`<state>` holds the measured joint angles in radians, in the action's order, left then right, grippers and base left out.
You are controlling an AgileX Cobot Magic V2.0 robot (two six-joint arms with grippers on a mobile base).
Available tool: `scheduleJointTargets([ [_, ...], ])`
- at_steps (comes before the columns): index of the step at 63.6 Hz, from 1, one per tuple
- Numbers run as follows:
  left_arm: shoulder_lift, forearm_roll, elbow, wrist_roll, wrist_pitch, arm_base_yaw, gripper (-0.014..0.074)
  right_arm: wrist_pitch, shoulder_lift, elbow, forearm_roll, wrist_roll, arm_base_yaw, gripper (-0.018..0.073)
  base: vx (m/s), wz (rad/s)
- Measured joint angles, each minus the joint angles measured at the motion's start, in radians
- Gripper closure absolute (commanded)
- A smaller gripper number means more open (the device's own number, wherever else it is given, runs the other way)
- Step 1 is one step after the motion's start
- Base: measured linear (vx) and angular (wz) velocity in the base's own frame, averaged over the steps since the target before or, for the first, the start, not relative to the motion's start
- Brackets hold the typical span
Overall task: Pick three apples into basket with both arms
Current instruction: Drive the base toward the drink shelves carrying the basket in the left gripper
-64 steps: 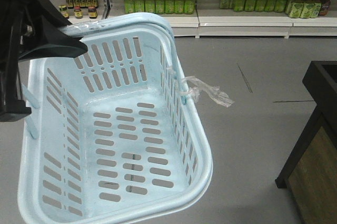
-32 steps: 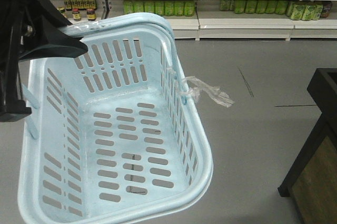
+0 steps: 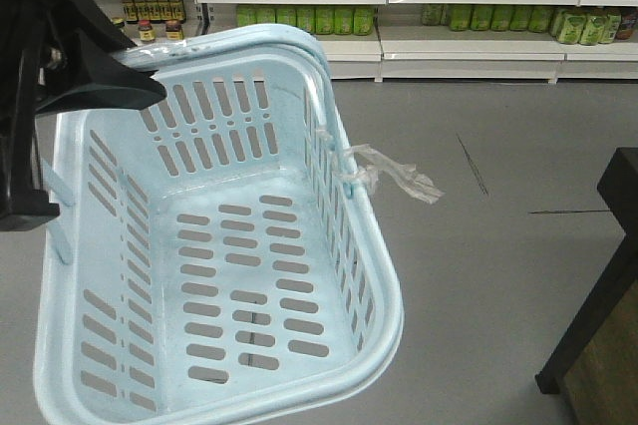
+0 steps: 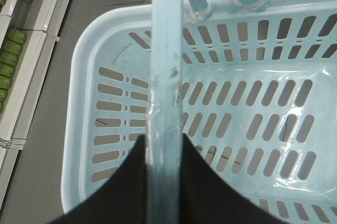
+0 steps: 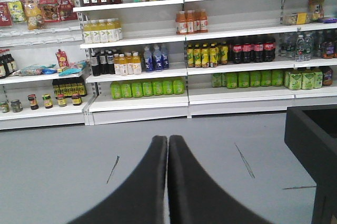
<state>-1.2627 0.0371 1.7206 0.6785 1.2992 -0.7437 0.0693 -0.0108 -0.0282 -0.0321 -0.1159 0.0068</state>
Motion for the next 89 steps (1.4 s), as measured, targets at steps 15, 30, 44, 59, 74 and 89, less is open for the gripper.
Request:
scheduleJointTargets([
  [15, 0.0, 0.0, 0.0, 0.0, 0.0, 0.0, 0.0604, 0.0, 0.0, 0.0, 0.0, 0.0, 0.0, 0.0568, 0.1, 0.02],
  [30, 0.0, 0.0, 0.0, 0.0, 0.0, 0.0, 0.0604, 0.0, 0.0, 0.0, 0.0, 0.0, 0.0, 0.0568, 0.1, 0.02],
  [44, 0.0, 0.0, 0.0, 0.0, 0.0, 0.0, 0.0604, 0.0, 0.0, 0.0, 0.0, 0.0, 0.0, 0.0568, 0.1, 0.01],
  [59, 0.0, 0.0, 0.0, 0.0, 0.0, 0.0, 0.0604, 0.0, 0.0, 0.0, 0.0, 0.0, 0.0, 0.0568, 0.1, 0.01],
  [74, 0.0, 0.0, 0.0, 0.0, 0.0, 0.0, 0.0604, 0.0, 0.0, 0.0, 0.0, 0.0, 0.0, 0.0568, 0.1, -0.02],
  [89, 0.0, 0.0, 0.0, 0.0, 0.0, 0.0, 0.0604, 0.0, 0.0, 0.0, 0.0, 0.0, 0.0, 0.0568, 0.1, -0.04],
])
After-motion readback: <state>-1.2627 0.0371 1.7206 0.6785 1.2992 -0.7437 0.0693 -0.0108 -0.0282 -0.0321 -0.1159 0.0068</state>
